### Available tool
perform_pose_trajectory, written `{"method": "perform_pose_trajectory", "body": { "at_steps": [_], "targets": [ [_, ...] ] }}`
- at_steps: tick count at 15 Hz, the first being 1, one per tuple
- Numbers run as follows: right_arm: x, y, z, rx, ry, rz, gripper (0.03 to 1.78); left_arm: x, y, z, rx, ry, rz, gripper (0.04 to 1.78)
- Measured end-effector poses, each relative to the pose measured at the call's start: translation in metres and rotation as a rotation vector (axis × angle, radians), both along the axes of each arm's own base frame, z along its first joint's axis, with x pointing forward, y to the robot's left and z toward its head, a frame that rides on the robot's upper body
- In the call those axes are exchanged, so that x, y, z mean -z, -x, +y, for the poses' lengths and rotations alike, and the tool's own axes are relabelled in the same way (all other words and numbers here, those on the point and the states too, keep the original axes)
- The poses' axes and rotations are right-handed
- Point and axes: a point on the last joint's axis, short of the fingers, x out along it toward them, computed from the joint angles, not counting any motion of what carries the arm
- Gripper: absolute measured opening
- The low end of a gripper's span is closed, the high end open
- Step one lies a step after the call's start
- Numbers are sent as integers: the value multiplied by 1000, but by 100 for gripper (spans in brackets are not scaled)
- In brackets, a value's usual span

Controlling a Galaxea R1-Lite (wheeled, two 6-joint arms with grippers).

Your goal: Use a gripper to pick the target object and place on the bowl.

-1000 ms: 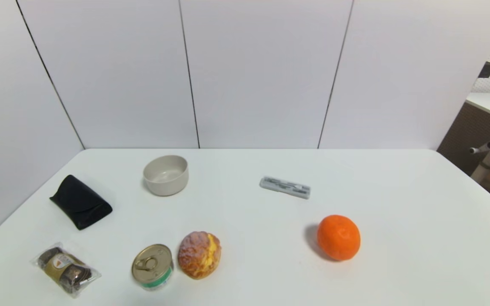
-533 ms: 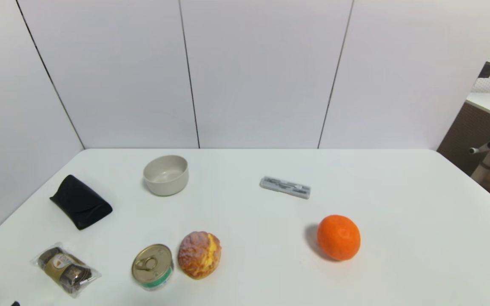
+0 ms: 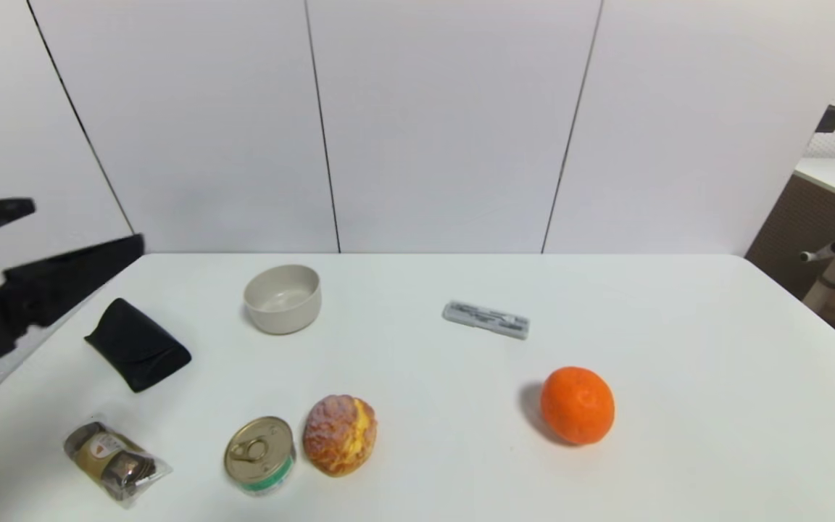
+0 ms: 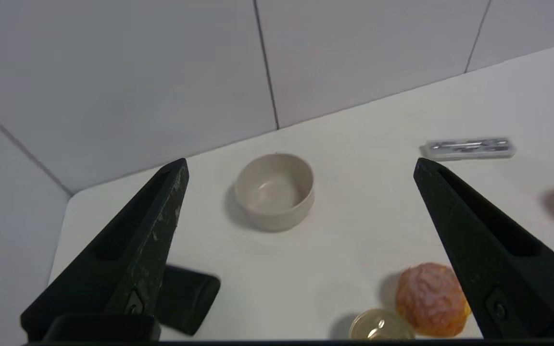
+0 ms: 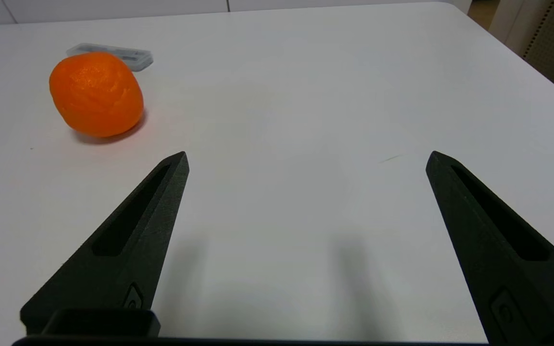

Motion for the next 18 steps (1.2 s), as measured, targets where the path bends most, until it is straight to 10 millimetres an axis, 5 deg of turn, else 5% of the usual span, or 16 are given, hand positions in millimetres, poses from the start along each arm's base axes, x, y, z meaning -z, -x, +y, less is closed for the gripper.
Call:
{"method": "perform_pose_trajectory", "body": {
  "at_steps": [5, 10, 18],
  "targets": [
    [0, 0, 0, 0, 0, 0, 171, -12, -72, -77, 155, -69, 96, 169],
    [0, 0, 0, -1, 0, 0, 171, 29, -113, -132, 343, -185, 243, 169],
    [0, 0, 0, 0, 0, 0, 171, 87, -110, -131, 318, -488, 706, 169]
  ]
}}
